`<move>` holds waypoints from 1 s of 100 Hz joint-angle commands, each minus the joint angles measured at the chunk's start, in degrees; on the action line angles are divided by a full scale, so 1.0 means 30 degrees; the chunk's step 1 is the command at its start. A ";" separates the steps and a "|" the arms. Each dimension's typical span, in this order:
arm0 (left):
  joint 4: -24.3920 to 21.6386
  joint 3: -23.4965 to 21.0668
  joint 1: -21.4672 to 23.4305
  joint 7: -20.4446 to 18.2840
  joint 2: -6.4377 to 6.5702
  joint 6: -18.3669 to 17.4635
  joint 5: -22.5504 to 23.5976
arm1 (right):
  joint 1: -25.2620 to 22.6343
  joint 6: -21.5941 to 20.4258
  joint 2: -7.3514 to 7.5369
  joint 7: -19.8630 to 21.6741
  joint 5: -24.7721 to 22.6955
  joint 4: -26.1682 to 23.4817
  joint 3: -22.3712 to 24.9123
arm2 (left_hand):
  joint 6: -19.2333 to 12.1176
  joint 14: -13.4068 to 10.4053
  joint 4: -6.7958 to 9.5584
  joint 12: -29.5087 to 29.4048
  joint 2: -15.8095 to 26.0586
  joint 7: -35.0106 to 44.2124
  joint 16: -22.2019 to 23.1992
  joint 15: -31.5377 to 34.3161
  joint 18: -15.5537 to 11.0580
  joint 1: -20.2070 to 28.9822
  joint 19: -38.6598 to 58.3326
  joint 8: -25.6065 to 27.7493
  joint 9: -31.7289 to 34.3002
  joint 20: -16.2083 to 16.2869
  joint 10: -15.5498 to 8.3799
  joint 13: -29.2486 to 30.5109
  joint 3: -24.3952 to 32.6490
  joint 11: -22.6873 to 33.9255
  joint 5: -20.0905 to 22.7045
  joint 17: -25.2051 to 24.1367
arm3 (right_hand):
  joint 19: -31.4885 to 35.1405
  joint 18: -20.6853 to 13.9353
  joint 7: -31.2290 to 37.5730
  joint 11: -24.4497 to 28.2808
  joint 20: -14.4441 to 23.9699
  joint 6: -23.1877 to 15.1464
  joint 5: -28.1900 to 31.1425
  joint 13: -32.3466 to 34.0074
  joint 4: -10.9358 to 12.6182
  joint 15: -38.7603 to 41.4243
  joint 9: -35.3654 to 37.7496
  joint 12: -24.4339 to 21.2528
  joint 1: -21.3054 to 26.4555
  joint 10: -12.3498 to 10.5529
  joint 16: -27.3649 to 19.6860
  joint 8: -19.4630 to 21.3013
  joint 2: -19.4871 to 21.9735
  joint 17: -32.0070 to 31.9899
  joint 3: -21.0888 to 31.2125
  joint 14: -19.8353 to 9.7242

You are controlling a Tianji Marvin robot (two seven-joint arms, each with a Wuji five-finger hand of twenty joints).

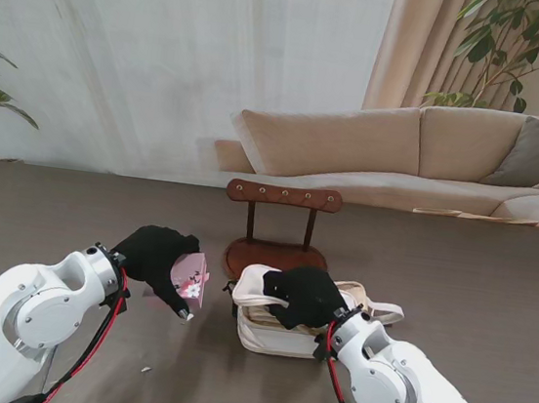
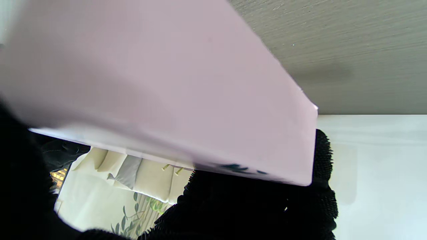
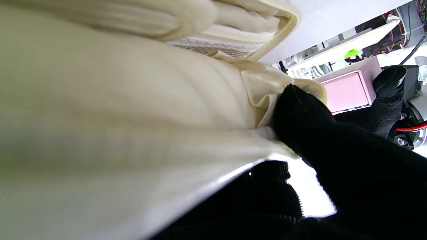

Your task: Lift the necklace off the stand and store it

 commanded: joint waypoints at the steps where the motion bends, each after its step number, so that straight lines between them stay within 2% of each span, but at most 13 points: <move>1: -0.0137 -0.0012 0.0052 -0.0360 -0.0024 0.0051 -0.0057 | 0.0034 -0.0288 -0.0084 0.0432 -0.0104 -0.0113 -0.0024 | -0.3724 -0.0685 0.0512 0.0910 0.3308 1.2697 0.1018 0.3722 -0.1251 1.0216 0.1071 0.1931 0.1961 0.0526 -0.2758 0.1847 0.9104 0.2116 0.1180 0.0695 | 0.0550 0.0232 -0.0032 -0.0587 0.0671 -0.2402 0.0338 0.0591 0.0915 -0.0300 0.0689 -0.0180 0.1037 -0.0342 -0.0260 0.0303 0.1160 0.1038 0.1257 -0.0641; 9: -0.0106 -0.0003 0.0044 -0.0339 -0.0025 0.0033 -0.0052 | 0.0053 -0.0515 -0.0030 0.0517 -0.0237 0.0066 0.0095 | -0.3724 -0.0704 0.0511 0.0909 0.3305 1.2697 0.1019 0.3727 -0.1251 1.0211 0.1071 0.1932 0.1958 0.0526 -0.2782 0.1857 0.9097 0.2114 0.1179 0.0695 | 0.0412 0.0714 -0.0449 -0.0789 0.0666 -0.2061 0.0129 0.0540 0.0916 -0.0706 0.0510 -0.0259 0.0823 -0.0225 -0.0406 0.0011 0.1034 0.0644 0.1311 -0.0391; 23: -0.0029 0.0059 -0.0003 -0.0229 -0.0049 0.0106 -0.0118 | 0.0087 -0.1068 0.0197 0.0829 -0.1063 0.0206 0.0514 | -0.3723 -0.0655 0.0516 0.0907 0.3294 1.2695 0.1020 0.3729 -0.1251 1.0236 0.1071 0.1931 0.1958 0.0526 -0.2764 0.1857 0.9100 0.2110 0.1183 0.0695 | -0.0178 0.1542 -0.1545 -0.1338 0.0683 -0.1920 -0.1596 -0.0285 0.1202 -0.3235 -0.1013 -0.0312 -0.1741 -0.0329 -0.0971 -0.0462 0.0015 -0.0844 0.1572 -0.0206; 26: -0.0036 0.0064 -0.0007 -0.0239 -0.0048 0.0121 -0.0118 | 0.0067 -0.1170 0.0254 0.0911 -0.1271 0.0196 0.0646 | -0.3723 -0.0653 0.0510 0.0909 0.3289 1.2695 0.1021 0.3729 -0.1251 1.0218 0.1071 0.1932 0.1963 0.0526 -0.2768 0.1857 0.9090 0.2114 0.1182 0.0695 | -0.0383 0.1711 -0.2024 -0.1485 0.0671 -0.1771 -0.1943 -0.0750 0.1474 -0.3816 -0.1576 -0.0420 -0.2445 -0.0350 -0.1011 -0.0567 0.0065 -0.1245 0.1677 -0.0092; 34: -0.0139 0.0039 0.0036 -0.0309 -0.0040 0.0152 -0.0111 | -0.0024 -0.1484 0.0403 0.1224 -0.1752 0.0134 0.1045 | -0.3724 -0.0652 0.0514 0.0909 0.3297 1.2697 0.1021 0.3729 -0.1251 1.0218 0.1071 0.1933 0.1954 0.0526 -0.2757 0.1856 0.9097 0.2110 0.1180 0.0695 | -0.1039 0.1893 -0.3866 -0.1651 0.0660 -0.1226 -0.2834 -0.2131 0.2718 -0.5298 -0.3323 -0.1178 -0.3702 -0.0287 -0.1118 -0.0151 0.0964 -0.2347 0.1366 0.0162; 37: -0.0201 0.0016 0.0070 -0.0332 -0.0039 0.0171 -0.0108 | -0.0050 -0.1601 0.0453 0.1287 -0.1957 0.0126 0.1185 | -0.3724 -0.0652 0.0511 0.0912 0.3285 1.2697 0.1021 0.3729 -0.1251 1.0211 0.1071 0.1933 0.1958 0.0526 -0.2750 0.1856 0.9094 0.2113 0.1180 0.0695 | -0.1285 0.1950 -0.4805 -0.1654 0.0675 -0.0940 -0.3114 -0.2679 0.3820 -0.5706 -0.4001 -0.1522 -0.4257 -0.0288 -0.1217 0.0425 0.1175 -0.2770 0.1156 0.0276; 39: -0.0236 0.0002 0.0091 -0.0341 -0.0039 0.0182 -0.0105 | -0.0068 -0.1672 0.0490 0.1365 -0.2076 0.0113 0.1277 | -0.3724 -0.0665 0.0513 0.0912 0.3262 1.2697 0.1021 0.3728 -0.1251 1.0223 0.1071 0.1933 0.1964 0.0526 -0.2739 0.1856 0.9099 0.2115 0.1181 0.0695 | -0.1462 0.1988 -0.5617 -0.1659 0.0710 -0.0731 -0.3289 -0.3041 0.4878 -0.5933 -0.4438 -0.1749 -0.4620 -0.0243 -0.1308 0.1783 0.1371 -0.3048 0.1056 0.0355; 42: -0.0285 -0.0018 0.0122 -0.0349 -0.0040 0.0201 -0.0101 | -0.0095 -0.1791 0.0557 0.1549 -0.2266 0.0081 0.1424 | -0.3724 -0.0677 0.0511 0.0914 0.3298 1.2697 0.1019 0.3727 -0.1251 1.0201 0.1071 0.1933 0.1977 0.0526 -0.2790 0.1858 0.9102 0.2122 0.1179 0.0695 | -0.1790 0.2037 -0.6147 -0.1874 0.0642 -0.0553 -0.3958 -0.3830 0.5271 -0.6364 -0.5337 -0.1898 -0.4958 -0.0169 -0.1481 0.2290 0.1067 -0.3660 0.0744 0.0477; 57: -0.0301 -0.0023 0.0172 -0.0305 -0.0054 0.0237 -0.0142 | -0.0286 -0.2143 0.0910 0.2493 -0.3491 -0.0177 0.2049 | -0.3724 -0.0680 0.0513 0.0914 0.3276 1.2696 0.1022 0.3735 -0.1251 1.0232 0.1072 0.1932 0.1969 0.0526 -0.2808 0.1866 0.9112 0.2119 0.1181 0.0695 | -0.3181 0.2037 -0.7618 -0.2074 0.0342 0.0330 -0.6842 -0.7106 0.5088 -0.7457 -0.9274 -0.2462 -0.6178 0.0191 -0.2225 0.2407 -0.0444 -0.6098 -0.0513 0.1001; 72: -0.0064 0.0160 0.0053 -0.0373 -0.0042 0.0196 -0.0312 | -0.0318 -0.2298 0.1082 0.1875 -0.4995 0.0101 0.2136 | -0.3724 -0.0687 0.0508 0.0908 0.3284 1.2695 0.1021 0.3737 -0.1260 1.0228 0.1069 0.1933 0.1963 0.0525 -0.2764 0.1866 0.9113 0.2110 0.1182 0.0695 | -0.3650 0.1958 -0.7976 -0.1731 0.0272 0.1143 -0.8022 -0.8043 0.5029 -0.7240 -1.0514 -0.2925 -0.6332 0.0271 -0.2587 0.2373 -0.1308 -0.6722 -0.0544 0.1040; 86: 0.0086 0.0256 0.0021 -0.0264 -0.0065 0.0304 -0.0351 | -0.0189 -0.2292 0.1131 0.0822 -0.5789 0.0534 0.2038 | -0.3723 -0.0623 0.0512 0.0901 0.3306 1.2692 0.1012 0.3720 -0.1236 1.0262 0.1059 0.1934 0.1967 0.0523 -0.2727 0.1873 0.9105 0.2105 0.1186 0.0684 | -0.3294 0.1882 -0.7495 -0.1317 0.0269 0.1314 -0.7176 -0.7212 0.5276 -0.6781 -0.9639 -0.3153 -0.5066 0.0225 -0.2736 0.2560 -0.1357 -0.6045 0.0669 0.0800; 100: 0.0073 0.0355 0.0097 -0.0030 -0.0102 0.0387 -0.0332 | -0.0215 -0.2236 0.1130 -0.0113 -0.6255 0.0817 0.2114 | -0.3723 -0.0632 0.0508 0.0900 0.3307 1.2691 0.1002 0.3710 -0.1222 1.0240 0.1063 0.1936 0.1962 0.0525 -0.2721 0.1899 0.9086 0.2102 0.1185 0.0709 | -0.2620 0.1759 -0.6642 -0.1075 0.0187 0.0630 -0.4928 -0.5806 0.5415 -0.6427 -0.7771 -0.3278 -0.3969 -0.0013 -0.2805 0.2940 -0.0943 -0.4919 0.1836 0.0374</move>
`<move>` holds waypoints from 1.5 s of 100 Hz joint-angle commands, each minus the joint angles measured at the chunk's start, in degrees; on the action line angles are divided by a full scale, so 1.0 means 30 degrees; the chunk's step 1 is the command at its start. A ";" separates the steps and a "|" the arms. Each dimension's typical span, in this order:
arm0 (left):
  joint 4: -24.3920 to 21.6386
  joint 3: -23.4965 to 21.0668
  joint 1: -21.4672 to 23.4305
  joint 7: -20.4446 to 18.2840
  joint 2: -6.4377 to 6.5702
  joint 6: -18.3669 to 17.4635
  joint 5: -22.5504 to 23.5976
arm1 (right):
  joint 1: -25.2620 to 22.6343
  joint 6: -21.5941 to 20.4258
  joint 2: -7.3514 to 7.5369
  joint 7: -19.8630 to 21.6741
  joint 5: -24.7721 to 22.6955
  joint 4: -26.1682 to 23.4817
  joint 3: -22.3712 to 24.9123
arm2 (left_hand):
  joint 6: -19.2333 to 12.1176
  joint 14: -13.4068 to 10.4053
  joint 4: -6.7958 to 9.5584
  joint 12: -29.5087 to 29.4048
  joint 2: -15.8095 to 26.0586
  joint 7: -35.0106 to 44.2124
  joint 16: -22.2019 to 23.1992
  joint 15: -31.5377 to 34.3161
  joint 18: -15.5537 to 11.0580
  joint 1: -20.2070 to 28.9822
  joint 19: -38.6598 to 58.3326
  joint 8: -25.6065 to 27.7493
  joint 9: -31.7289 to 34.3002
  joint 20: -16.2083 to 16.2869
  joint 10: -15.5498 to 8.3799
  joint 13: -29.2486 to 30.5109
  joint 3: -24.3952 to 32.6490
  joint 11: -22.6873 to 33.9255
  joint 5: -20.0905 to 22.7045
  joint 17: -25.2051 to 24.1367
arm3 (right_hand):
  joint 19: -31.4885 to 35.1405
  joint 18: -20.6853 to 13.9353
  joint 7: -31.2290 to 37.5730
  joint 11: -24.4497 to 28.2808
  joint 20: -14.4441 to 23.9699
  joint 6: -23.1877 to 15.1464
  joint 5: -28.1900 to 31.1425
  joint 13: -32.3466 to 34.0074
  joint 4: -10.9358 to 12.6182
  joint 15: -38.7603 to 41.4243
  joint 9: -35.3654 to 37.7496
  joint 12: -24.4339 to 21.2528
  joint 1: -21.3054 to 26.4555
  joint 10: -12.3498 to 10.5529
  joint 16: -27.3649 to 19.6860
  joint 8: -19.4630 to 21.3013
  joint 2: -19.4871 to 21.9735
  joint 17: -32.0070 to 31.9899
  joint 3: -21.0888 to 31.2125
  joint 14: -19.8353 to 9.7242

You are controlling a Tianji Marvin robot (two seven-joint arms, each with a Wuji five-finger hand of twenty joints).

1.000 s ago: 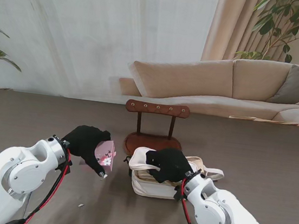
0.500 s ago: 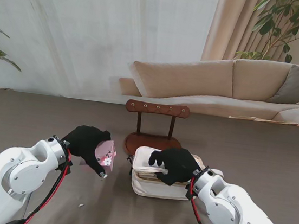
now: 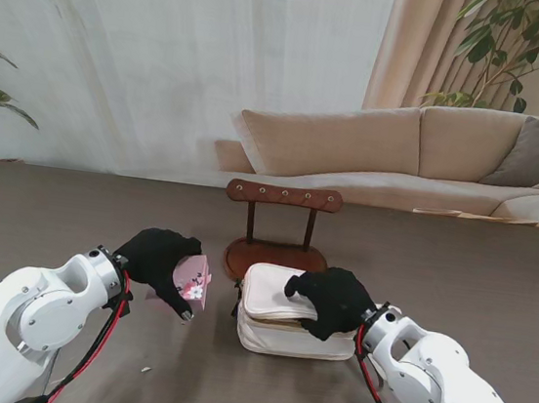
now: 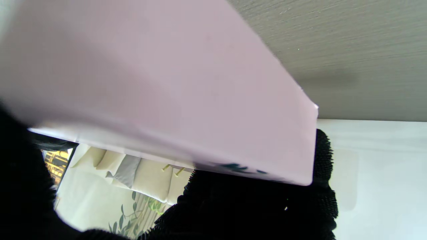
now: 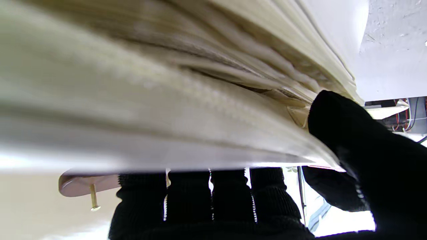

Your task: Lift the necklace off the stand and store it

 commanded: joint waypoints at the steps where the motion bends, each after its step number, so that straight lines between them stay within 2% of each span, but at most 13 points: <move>1: -0.0057 0.0039 0.0091 -0.0234 -0.0088 0.0046 -0.0022 | -0.0094 -0.0036 0.0021 -0.0024 -0.0298 0.0150 0.0076 | -0.3724 -0.0640 0.0505 0.0902 0.3296 1.2580 0.1002 0.3711 -0.1231 1.0237 0.1059 0.1929 0.1940 0.0525 -0.2695 0.1706 0.9163 0.2022 0.1184 0.0605 | 0.0694 0.0134 0.0426 0.0075 -0.0164 -0.0310 0.0831 0.1008 0.0599 0.0411 0.0684 -0.0328 0.0545 -0.0045 -0.0050 0.0410 -0.0591 -0.4843 0.1840 -0.0241; 14: -0.0083 0.0037 0.0100 -0.0221 -0.0083 -0.0051 0.0018 | -0.0101 -0.0029 0.0080 -0.0252 -0.0764 0.0081 0.0243 | -0.3723 -0.0652 0.0511 0.0907 0.3311 1.2578 0.1003 0.3714 -0.1227 1.0261 0.1055 0.1929 0.1938 0.0524 -0.2692 0.1706 0.9168 0.2024 0.1187 0.0600 | 0.1287 0.0023 0.0928 0.0164 -0.0193 -0.0984 0.2640 0.2087 0.0577 0.0657 0.2211 -0.0247 0.1134 -0.0419 0.0052 0.0640 -0.0769 -0.3893 0.2226 -0.0529; 17: -0.0106 0.0015 0.0107 -0.0223 -0.0081 -0.0076 0.0034 | -0.0065 0.0001 0.0078 -0.0359 -0.0831 0.0078 0.0250 | -0.3723 -0.0632 0.0508 0.0913 0.3306 1.2578 0.1000 0.3701 -0.1223 1.0253 0.1053 0.1930 0.1938 0.0524 -0.2689 0.1684 0.9154 0.2028 0.1186 0.0598 | 0.1720 -0.0084 0.1952 -0.0011 -0.0505 -0.1419 0.3194 0.2682 -0.1231 0.0850 0.3164 0.0079 0.1744 -0.0649 0.0297 -0.1234 -0.1361 -0.3425 0.2559 -0.0802; 21: -0.0147 -0.0020 0.0122 -0.0217 -0.0081 -0.0107 0.0054 | -0.0007 0.0050 0.0053 -0.0466 -0.0800 0.0077 0.0254 | -0.3724 -0.0633 0.0507 0.0915 0.3316 1.2578 0.1000 0.3701 -0.1224 1.0245 0.1054 0.1931 0.1937 0.0525 -0.2688 0.1684 0.9147 0.2029 0.1185 0.0601 | 0.2228 -0.0224 0.3867 -0.0264 -0.0589 -0.2266 0.3776 0.3590 -0.2877 0.1259 0.4607 0.0637 0.2748 -0.0879 0.0561 -0.2966 -0.2029 -0.2677 0.2705 -0.1174; 26: -0.0209 -0.0065 0.0141 -0.0211 -0.0081 -0.0147 0.0079 | 0.0074 0.0068 -0.0005 -0.0468 -0.0607 0.0041 0.0277 | -0.3723 -0.0609 0.0513 0.0918 0.3302 1.2577 0.0999 0.3698 -0.1232 1.0264 0.1050 0.1931 0.1934 0.0524 -0.2697 0.1684 0.9151 0.2030 0.1187 0.0596 | 0.2746 -0.0325 0.5437 -0.0526 -0.0496 -0.3088 0.4509 0.4696 -0.3381 0.1846 0.6178 0.1067 0.3299 -0.1095 0.0889 -0.3791 -0.1931 -0.1742 0.2775 -0.1476; 35: -0.0302 -0.0115 0.0158 -0.0218 -0.0078 -0.0200 0.0119 | 0.0180 0.0219 -0.0144 -0.0172 0.0094 -0.0200 0.0348 | -0.3724 -0.0600 0.0515 0.0914 0.3312 1.2578 0.1000 0.3703 -0.1217 1.0252 0.1047 0.1931 0.1943 0.0524 -0.2708 0.1697 0.9149 0.2030 0.1185 0.0592 | 0.3232 -0.0234 0.6039 -0.0520 -0.0297 -0.3459 0.5681 0.5820 -0.3809 0.2500 0.7499 0.1719 0.4227 -0.1103 0.1324 -0.3615 -0.1107 -0.0898 0.2733 -0.1441; 60: -0.0248 -0.0065 0.0072 -0.0228 -0.0069 -0.0295 0.0150 | 0.0898 0.1048 -0.0390 0.1243 0.1626 -0.1045 0.0275 | -0.3724 -0.0653 0.0514 0.0914 0.3319 1.2579 0.0996 0.3697 -0.1233 1.0239 0.1046 0.1932 0.1930 0.0527 -0.2710 0.1694 0.9147 0.2024 0.1184 0.0603 | 0.4234 0.0153 0.6567 0.0268 0.0390 -0.3488 0.6224 0.7318 -0.3941 0.4203 0.8645 0.2998 0.4789 -0.0929 0.2388 -0.2456 0.0498 0.0219 0.1989 -0.1230; 96: -0.0124 0.0305 -0.0378 -0.0167 -0.0077 -0.0608 0.0033 | 0.2758 0.2891 -0.0522 0.3369 0.3245 -0.1138 -0.0355 | -0.3724 -0.0640 0.0516 0.0919 0.3288 1.2578 0.1006 0.3715 -0.1209 1.0256 0.1048 0.1932 0.1924 0.0532 -0.2730 0.1694 0.9163 0.2025 0.1184 0.0610 | 0.5106 0.0554 0.6758 0.0732 0.1103 -0.3349 0.6048 0.7444 -0.3883 0.6636 0.9104 0.3341 0.5049 -0.0772 0.3193 -0.1949 0.0963 0.1211 0.1580 -0.1235; 124: -0.0258 0.0624 -0.0758 -0.0297 -0.0062 -0.0829 -0.0024 | 0.4188 0.4327 -0.0556 0.5068 0.4699 -0.0454 -0.1239 | -0.3724 -0.0655 0.0510 0.0920 0.3318 1.2578 0.1009 0.3720 -0.1217 1.0248 0.1036 0.1931 0.1919 0.0530 -0.2715 0.1687 0.9157 0.2024 0.1185 0.0587 | 0.5470 0.0826 0.6698 0.0802 0.1459 -0.3064 0.5847 0.7430 -0.3827 0.7868 0.9190 0.3331 0.5129 -0.0598 0.3336 -0.1868 0.1292 0.1587 0.1258 -0.1160; 136: -0.0254 0.0855 -0.0978 -0.0311 -0.0065 -0.0943 -0.0097 | 0.4641 0.4782 -0.0577 0.5597 0.5373 -0.0048 -0.1595 | -0.3724 -0.0655 0.0513 0.0927 0.3318 1.2579 0.1009 0.3720 -0.1229 1.0263 0.1053 0.1931 0.1910 0.0539 -0.2681 0.1687 0.9160 0.2024 0.1184 0.0594 | 0.5593 0.0966 0.6436 0.0764 0.1586 -0.2779 0.5448 0.7390 -0.3838 0.8155 0.9104 0.3285 0.4684 -0.0487 0.3312 -0.1993 0.1652 0.1667 0.0973 -0.0957; 150: -0.0136 0.1293 -0.1350 -0.0234 -0.0087 -0.1078 -0.0229 | 0.5041 0.5440 -0.0595 0.6259 0.6133 0.0185 -0.1889 | -0.3724 -0.0655 0.0510 0.0922 0.3310 1.2579 0.1009 0.3721 -0.1225 1.0255 0.1050 0.1930 0.1919 0.0541 -0.2700 0.1687 0.9154 0.2024 0.1184 0.0587 | 0.5758 0.1297 0.6151 0.0760 0.1820 -0.2158 0.4623 0.7377 -0.3670 0.8412 0.8734 0.3146 0.2788 -0.0265 0.3238 -0.2064 0.2712 0.1646 0.0074 -0.0716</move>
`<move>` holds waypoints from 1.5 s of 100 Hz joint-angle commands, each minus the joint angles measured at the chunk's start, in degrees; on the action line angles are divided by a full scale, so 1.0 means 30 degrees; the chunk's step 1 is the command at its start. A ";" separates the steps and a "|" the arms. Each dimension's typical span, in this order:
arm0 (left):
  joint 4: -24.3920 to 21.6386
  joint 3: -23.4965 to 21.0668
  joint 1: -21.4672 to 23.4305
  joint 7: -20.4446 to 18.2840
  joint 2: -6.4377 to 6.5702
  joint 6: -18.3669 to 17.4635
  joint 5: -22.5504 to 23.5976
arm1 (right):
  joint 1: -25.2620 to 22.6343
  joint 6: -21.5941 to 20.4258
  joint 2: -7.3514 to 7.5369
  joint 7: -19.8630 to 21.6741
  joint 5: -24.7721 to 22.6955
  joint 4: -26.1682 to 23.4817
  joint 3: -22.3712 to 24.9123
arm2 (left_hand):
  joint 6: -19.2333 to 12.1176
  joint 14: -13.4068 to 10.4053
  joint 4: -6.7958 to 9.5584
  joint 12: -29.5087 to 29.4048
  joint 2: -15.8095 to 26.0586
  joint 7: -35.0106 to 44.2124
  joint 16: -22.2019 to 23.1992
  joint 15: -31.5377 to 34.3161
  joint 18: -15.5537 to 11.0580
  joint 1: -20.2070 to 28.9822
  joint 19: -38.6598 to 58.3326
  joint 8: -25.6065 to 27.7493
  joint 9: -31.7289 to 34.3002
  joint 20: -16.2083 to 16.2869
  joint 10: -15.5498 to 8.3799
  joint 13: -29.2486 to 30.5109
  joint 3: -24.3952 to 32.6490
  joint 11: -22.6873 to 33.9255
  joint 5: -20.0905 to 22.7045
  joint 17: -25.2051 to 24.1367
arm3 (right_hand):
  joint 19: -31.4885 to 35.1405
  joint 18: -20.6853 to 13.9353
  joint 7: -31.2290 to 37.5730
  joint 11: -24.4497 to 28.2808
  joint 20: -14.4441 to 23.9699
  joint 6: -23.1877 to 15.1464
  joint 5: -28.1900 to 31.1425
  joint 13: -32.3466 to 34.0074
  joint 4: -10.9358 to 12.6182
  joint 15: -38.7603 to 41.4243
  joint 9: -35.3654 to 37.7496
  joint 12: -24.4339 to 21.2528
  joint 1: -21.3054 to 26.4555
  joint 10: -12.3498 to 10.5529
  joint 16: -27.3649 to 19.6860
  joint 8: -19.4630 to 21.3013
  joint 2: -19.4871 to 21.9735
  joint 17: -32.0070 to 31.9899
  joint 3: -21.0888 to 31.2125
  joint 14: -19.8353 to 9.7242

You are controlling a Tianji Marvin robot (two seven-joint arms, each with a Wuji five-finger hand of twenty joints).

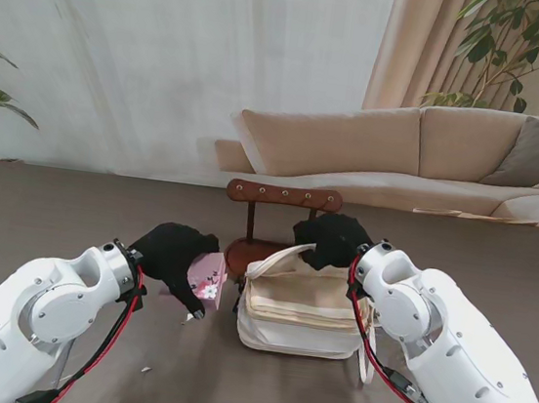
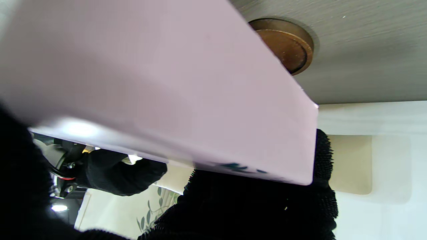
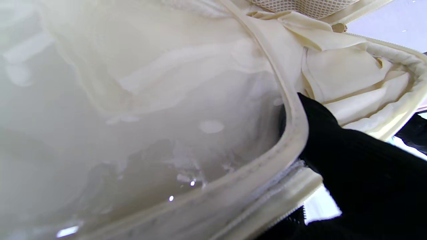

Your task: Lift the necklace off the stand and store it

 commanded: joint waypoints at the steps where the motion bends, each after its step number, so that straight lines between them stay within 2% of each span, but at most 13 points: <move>1: -0.0102 0.0176 -0.0236 -0.0305 -0.0110 -0.0139 -0.0094 | 0.0186 0.0265 -0.0113 0.0287 -0.0179 0.0107 -0.0100 | -0.3724 -0.0655 0.0507 0.0923 0.3315 1.2548 0.1009 0.3720 -0.1229 1.0243 0.1050 0.1931 0.1916 0.0541 -0.2685 0.1666 0.9162 0.2003 0.1184 0.0563 | 0.1111 0.0842 0.0318 0.0316 0.0825 0.0110 -0.0380 0.1022 0.0408 0.1426 0.0359 0.0114 -0.0614 0.0485 0.0501 0.0338 0.1450 0.1639 -0.0398 0.0422; 24: -0.0106 0.0811 -0.0722 -0.0071 -0.0175 -0.0362 -0.0325 | 0.0432 0.1463 -0.0132 0.1083 0.0601 -0.0033 -0.0244 | -0.3724 -0.0647 0.0510 0.0926 0.3349 1.2549 0.1010 0.3720 -0.1248 1.0247 0.1042 0.1929 0.1918 0.0540 -0.2660 0.1657 0.9155 0.2005 0.1184 0.0556 | 0.2304 0.1666 0.1329 0.1151 0.1359 0.0997 0.0853 0.1040 0.0587 0.4622 0.1470 0.0078 -0.1402 0.0832 0.1468 0.1421 0.1827 0.3121 -0.0299 0.0590; 30: -0.0074 0.1035 -0.0906 -0.0001 -0.0194 -0.0442 -0.0392 | 0.0459 0.1667 -0.0130 0.1162 0.0593 -0.0086 -0.0273 | -0.3724 -0.0647 0.0508 0.0922 0.3329 1.2549 0.1011 0.3721 -0.1232 1.0261 0.1043 0.1929 0.1912 0.0542 -0.2676 0.1656 0.9145 0.1999 0.1184 0.0552 | 0.2564 0.1725 0.1280 0.1344 0.1406 0.1224 0.1182 0.1028 0.0657 0.5373 0.1776 0.0185 -0.1672 0.0795 0.1647 0.1643 0.1946 0.3518 -0.0143 0.0385; 46: 0.0168 0.1804 -0.1493 0.0270 -0.0273 -0.0658 -0.0696 | 0.0575 0.2277 -0.0169 0.1303 0.0824 -0.0149 -0.0419 | -0.3724 -0.0657 0.0509 0.0930 0.3332 1.2550 0.1012 0.3724 -0.1231 1.0262 0.1046 0.1929 0.1931 0.0545 -0.2695 0.1658 0.9151 0.2011 0.1183 0.0562 | 0.2836 0.1978 0.0891 0.1259 0.1457 0.1562 0.1633 0.1004 0.0886 0.6036 0.2014 0.0241 -0.2509 0.0957 0.1747 0.1911 0.2690 0.3849 -0.0318 0.0565; 61: 0.0363 0.2470 -0.1967 0.0442 -0.0338 -0.0826 -0.0979 | 0.0797 0.2924 -0.0191 0.1392 0.0694 -0.0151 -0.0661 | -0.3724 -0.0670 0.0504 0.0919 0.3342 1.2551 0.1016 0.3729 -0.1246 1.0244 0.1050 0.1928 0.1913 0.0546 -0.2710 0.1653 0.9144 0.1996 0.1182 0.0577 | 0.2969 0.2167 0.0039 0.1193 0.1442 0.1952 0.2541 0.0999 0.1875 0.6435 0.2370 0.0342 -0.3941 0.1051 0.1768 0.2521 0.3927 0.4016 -0.0773 0.0623; 84: 0.0572 0.3361 -0.2575 0.0631 -0.0421 -0.1026 -0.1304 | 0.1085 0.3914 -0.0258 0.1389 0.0599 -0.0100 -0.0996 | -0.3724 -0.0686 0.0505 0.0924 0.3354 1.2553 0.1022 0.3744 -0.1259 1.0234 0.1036 0.1927 0.1931 0.0542 -0.2726 0.1657 0.9144 0.2004 0.1180 0.0569 | 0.3473 0.2359 -0.0382 0.1354 0.1393 0.2362 0.4215 0.1002 0.2815 0.7747 0.3731 0.0577 -0.4612 0.1061 0.2309 0.3475 0.4471 0.4992 -0.0658 0.0482; 103: 0.1186 0.4365 -0.3487 0.0886 -0.0563 -0.1179 -0.1861 | 0.1117 0.4453 -0.0307 0.1569 0.1170 -0.0196 -0.1033 | -0.3728 -0.0662 0.0503 0.0926 0.3349 1.2545 0.1021 0.3736 -0.1264 1.0235 0.1033 0.1927 0.1901 0.0542 -0.2712 0.1636 0.9135 0.1991 0.1159 0.0571 | 0.3879 0.2540 -0.1005 0.3174 0.1159 0.2774 0.5670 0.0995 0.3982 0.8812 0.3836 0.1232 -0.5205 0.1116 0.2799 0.4892 0.5008 0.5820 -0.0568 0.0417; 150: 0.3910 0.7234 -0.6114 0.1759 -0.1111 -0.1659 -0.3479 | 0.0751 0.3875 -0.0223 0.2083 0.2052 -0.0375 -0.0451 | -0.3738 -0.0684 0.0508 0.0927 0.3400 1.2525 0.1037 0.3764 -0.1277 1.0272 0.1030 0.1943 0.1893 0.0548 -0.2715 0.1638 0.9078 0.1982 0.1142 0.0548 | 0.3799 0.2412 -0.1545 0.3007 0.1065 0.2592 0.5668 0.0982 0.4063 0.8554 0.3787 0.0840 -0.5210 0.1076 0.2688 0.5437 0.5027 0.5651 -0.0757 0.0503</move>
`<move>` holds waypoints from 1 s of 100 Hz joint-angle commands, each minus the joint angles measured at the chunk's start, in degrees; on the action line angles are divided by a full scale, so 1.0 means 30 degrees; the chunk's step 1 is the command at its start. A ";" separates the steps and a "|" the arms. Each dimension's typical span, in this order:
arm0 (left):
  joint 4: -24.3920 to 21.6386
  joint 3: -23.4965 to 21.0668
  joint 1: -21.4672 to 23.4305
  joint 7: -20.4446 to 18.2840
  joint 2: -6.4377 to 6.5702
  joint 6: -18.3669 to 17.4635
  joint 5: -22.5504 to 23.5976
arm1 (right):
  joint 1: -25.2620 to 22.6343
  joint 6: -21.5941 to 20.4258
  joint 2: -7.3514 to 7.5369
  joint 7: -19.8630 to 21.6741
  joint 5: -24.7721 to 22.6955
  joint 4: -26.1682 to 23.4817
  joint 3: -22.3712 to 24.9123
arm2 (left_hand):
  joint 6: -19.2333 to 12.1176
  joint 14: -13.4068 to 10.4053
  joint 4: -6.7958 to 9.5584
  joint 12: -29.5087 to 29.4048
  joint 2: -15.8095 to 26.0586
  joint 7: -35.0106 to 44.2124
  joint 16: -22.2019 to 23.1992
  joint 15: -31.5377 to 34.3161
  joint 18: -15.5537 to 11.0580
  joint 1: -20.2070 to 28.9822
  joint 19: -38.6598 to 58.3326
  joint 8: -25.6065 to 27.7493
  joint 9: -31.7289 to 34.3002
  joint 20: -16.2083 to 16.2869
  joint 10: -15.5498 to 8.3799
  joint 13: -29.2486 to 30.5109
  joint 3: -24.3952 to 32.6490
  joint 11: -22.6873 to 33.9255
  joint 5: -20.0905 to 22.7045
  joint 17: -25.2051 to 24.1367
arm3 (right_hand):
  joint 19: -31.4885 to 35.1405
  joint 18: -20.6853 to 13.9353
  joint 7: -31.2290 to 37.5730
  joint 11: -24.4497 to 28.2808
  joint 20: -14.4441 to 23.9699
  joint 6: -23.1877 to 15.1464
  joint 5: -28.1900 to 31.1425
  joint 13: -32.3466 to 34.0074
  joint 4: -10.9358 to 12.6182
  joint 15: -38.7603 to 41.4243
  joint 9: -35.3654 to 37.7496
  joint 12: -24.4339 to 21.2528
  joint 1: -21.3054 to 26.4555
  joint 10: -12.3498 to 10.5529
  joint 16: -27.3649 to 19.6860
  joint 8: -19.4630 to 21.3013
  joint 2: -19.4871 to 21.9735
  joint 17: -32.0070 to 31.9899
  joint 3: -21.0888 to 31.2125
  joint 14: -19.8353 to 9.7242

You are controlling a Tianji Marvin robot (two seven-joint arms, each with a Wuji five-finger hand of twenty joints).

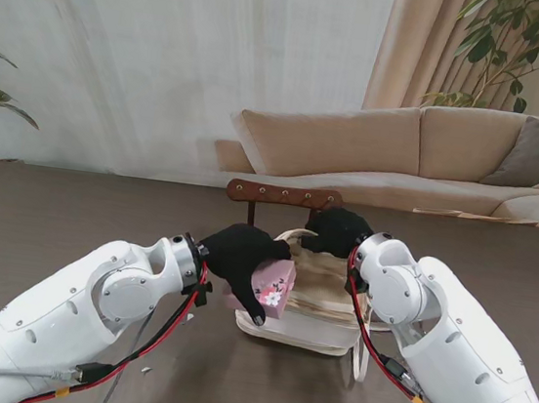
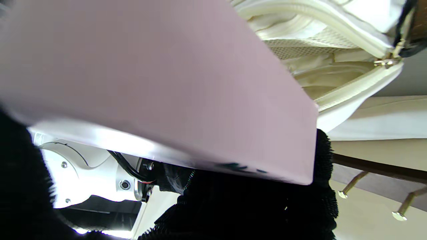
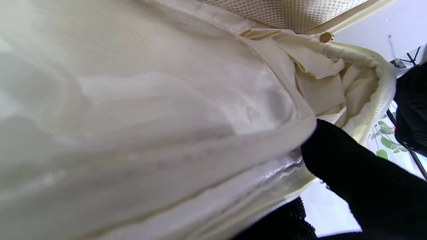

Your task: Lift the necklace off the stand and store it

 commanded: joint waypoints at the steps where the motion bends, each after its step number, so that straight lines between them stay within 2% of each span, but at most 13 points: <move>1: 0.0332 0.0195 -0.0310 -0.0241 -0.0379 -0.0056 -0.0205 | -0.0120 -0.0215 -0.0023 0.0314 0.0090 -0.0312 0.0045 | -0.3738 -0.0693 0.0507 0.0928 0.3390 1.2501 0.1038 0.3755 -0.1304 1.0272 0.1021 0.1937 0.1894 0.0546 -0.2681 0.1574 0.9103 0.1909 0.1142 0.0461 | 0.1081 0.0687 0.0221 0.0477 0.0084 0.0101 0.0578 0.0819 0.0105 0.0857 0.1380 -0.0114 -0.0416 0.0220 0.0395 0.0707 0.0665 0.5644 -0.0308 -0.0684; 20: 0.0982 0.0915 -0.0906 -0.0122 -0.0518 -0.0227 -0.0591 | -0.0097 -0.0944 0.0121 0.0627 -0.0364 -0.0275 0.0220 | -0.3738 -0.0659 0.0509 0.0938 0.3405 1.2495 0.1042 0.3751 -0.1288 1.0290 0.1033 0.1944 0.1879 0.0558 -0.2705 0.1553 0.9087 0.1908 0.1144 0.0442 | 0.1031 0.0484 0.0130 0.0186 0.0092 -0.0145 0.0163 0.0843 -0.0245 0.0787 0.1326 -0.0185 -0.0290 -0.0009 0.0357 0.0687 0.0369 0.5515 -0.0524 -0.1089; 28: 0.0890 0.0892 -0.0860 -0.0184 -0.0489 -0.0218 -0.0545 | -0.0144 -0.1295 0.0229 0.0883 -0.0773 -0.0305 0.0341 | -0.3739 -0.0664 0.0506 0.0931 0.3409 1.2494 0.1040 0.3746 -0.1289 1.0264 0.1039 0.1946 0.1874 0.0561 -0.2712 0.1555 0.9080 0.1901 0.1142 0.0445 | 0.0656 0.0067 0.0242 -0.0900 0.0094 -0.0759 -0.0789 0.0851 -0.1250 -0.0160 0.1113 -0.0409 0.0366 -0.0193 -0.0070 0.0037 -0.0456 0.4753 -0.0670 -0.1055; 34: 0.0732 0.0767 -0.0733 -0.0288 -0.0441 -0.0183 -0.0496 | -0.0257 -0.1633 0.0290 0.0938 -0.1055 -0.0320 0.0494 | -0.3739 -0.0685 0.0511 0.0933 0.3404 1.2493 0.1037 0.3745 -0.1291 1.0280 0.1038 0.1946 0.1893 0.0561 -0.2693 0.1561 0.9086 0.1908 0.1143 0.0440 | 0.0277 -0.0046 0.0812 -0.1464 0.0328 -0.1236 -0.1863 0.0845 -0.1987 -0.1092 0.0514 -0.0104 0.1102 -0.0224 -0.0520 -0.1198 -0.1581 0.4009 -0.0511 -0.1011; 41: 0.0471 0.0547 -0.0515 -0.0457 -0.0364 -0.0111 -0.0400 | -0.0418 -0.2197 0.0400 0.1119 -0.1472 -0.0372 0.0763 | -0.3739 -0.0662 0.0510 0.0930 0.3386 1.2493 0.1036 0.3733 -0.1290 1.0286 0.1035 0.1947 0.1889 0.0560 -0.2685 0.1538 0.9084 0.1904 0.1144 0.0434 | -0.0673 -0.0264 0.0909 -0.2107 0.0310 -0.1835 -0.3678 0.0822 -0.2309 -0.4043 -0.0954 -0.0113 0.1624 -0.0373 -0.1818 -0.2152 -0.3146 0.2540 -0.0156 -0.0761; 50: 0.0184 0.0292 -0.0270 -0.0653 -0.0272 -0.0055 -0.0240 | -0.0629 -0.2969 0.0544 0.1262 -0.2291 -0.0439 0.1141 | -0.3739 -0.0654 0.0511 0.0927 0.3390 1.2492 0.1033 0.3731 -0.1284 1.0276 0.1033 0.1948 0.1886 0.0560 -0.2698 0.1553 0.9085 0.1901 0.1143 0.0432 | -0.1898 -0.0550 0.0219 -0.2674 0.0308 -0.1942 -0.5130 0.0618 -0.2115 -0.8053 -0.2935 -0.0444 0.1662 -0.0505 -0.3001 -0.2701 -0.3891 0.0966 -0.0445 -0.0700; 59: -0.0039 0.0099 -0.0089 -0.0785 -0.0208 -0.0014 -0.0113 | -0.0792 -0.3504 0.0658 0.1365 -0.3019 -0.0480 0.1424 | -0.3739 -0.0661 0.0510 0.0934 0.3420 1.2492 0.1031 0.3728 -0.1283 1.0260 0.1032 0.1949 0.1904 0.0560 -0.2708 0.1559 0.9088 0.1912 0.1143 0.0433 | -0.2704 -0.0625 0.0061 -0.2838 0.0302 -0.2309 -0.5598 -0.0470 -0.2309 -1.0328 -0.4566 -0.0694 0.2053 -0.0497 -0.3185 -0.2656 -0.4988 -0.0124 -0.0382 -0.0645; 62: -0.0105 0.0043 -0.0036 -0.0813 -0.0193 -0.0001 -0.0077 | -0.0831 -0.3608 0.0672 0.1295 -0.3284 -0.0460 0.1477 | -0.3739 -0.0667 0.0513 0.0931 0.3397 1.2492 0.1030 0.3727 -0.1283 1.0282 0.1032 0.1949 0.1899 0.0560 -0.2704 0.1561 0.9094 0.1909 0.1144 0.0433 | -0.2840 -0.0671 0.0488 -0.2548 0.0448 -0.2510 -0.5592 -0.0508 -0.2544 -1.0875 -0.4861 -0.0963 0.2307 -0.0478 -0.2727 -0.2823 -0.5355 -0.0209 -0.0205 -0.0637; 66: -0.0193 -0.0030 0.0033 -0.0854 -0.0173 0.0017 -0.0040 | -0.0848 -0.3683 0.0682 0.1177 -0.3568 -0.0412 0.1514 | -0.3739 -0.0668 0.0511 0.0930 0.3399 1.2492 0.1029 0.3726 -0.1283 1.0276 0.1032 0.1949 0.1890 0.0560 -0.2693 0.1561 0.9090 0.1904 0.1144 0.0433 | -0.2761 -0.0693 0.1332 -0.2165 0.0513 -0.2963 -0.5291 -0.0245 -0.2748 -1.0778 -0.4620 -0.0978 0.2644 -0.0582 -0.2509 -0.2984 -0.5371 -0.0006 -0.0119 -0.0715; 74: -0.0306 -0.0130 0.0116 -0.0934 -0.0139 0.0023 0.0024 | -0.0859 -0.3410 0.0646 0.1014 -0.3563 -0.0319 0.1501 | -0.3739 -0.0668 0.0509 0.0934 0.3411 1.2492 0.1029 0.3725 -0.1284 1.0259 0.1031 0.1950 0.1902 0.0560 -0.2707 0.1562 0.9094 0.1912 0.1143 0.0432 | -0.2259 -0.0714 0.2397 -0.1463 0.0620 -0.3114 -0.4079 0.0670 -0.2837 -0.9866 -0.3413 -0.0827 0.2648 -0.0571 -0.2107 -0.2719 -0.4015 0.0697 0.0130 -0.0745; 86: -0.0408 -0.0225 0.0191 -0.1009 -0.0106 0.0027 0.0092 | -0.0734 -0.2362 0.0526 0.0963 -0.2908 -0.0255 0.1326 | -0.3739 -0.0696 0.0512 0.0931 0.3408 1.2491 0.1028 0.3719 -0.1289 1.0279 0.1028 0.1950 0.1881 0.0559 -0.2692 0.1541 0.9090 0.1901 0.1144 0.0427 | -0.1005 -0.0484 0.3292 -0.0128 0.0743 -0.1709 -0.3640 0.0844 -0.3262 -0.5645 -0.2287 0.0105 0.2990 -0.0207 -0.0836 -0.1009 -0.2069 0.1895 -0.0437 -0.0781; 100: -0.0664 -0.0353 0.0327 -0.1010 -0.0085 0.0022 0.0216 | -0.0555 -0.1319 0.0379 0.0881 -0.2158 -0.0380 0.1116 | -0.3739 -0.0679 0.0513 0.0936 0.3415 1.2491 0.1032 0.3722 -0.1290 1.0275 0.1025 0.1950 0.1870 0.0559 -0.2700 0.1536 0.9085 0.1899 0.1143 0.0425 | 0.0148 -0.0091 0.3613 0.0912 0.0922 -0.0442 -0.3003 0.0881 -0.3181 -0.1884 -0.1153 0.0917 0.2774 -0.0087 0.0025 0.0234 -0.1598 0.3196 -0.0140 -0.0917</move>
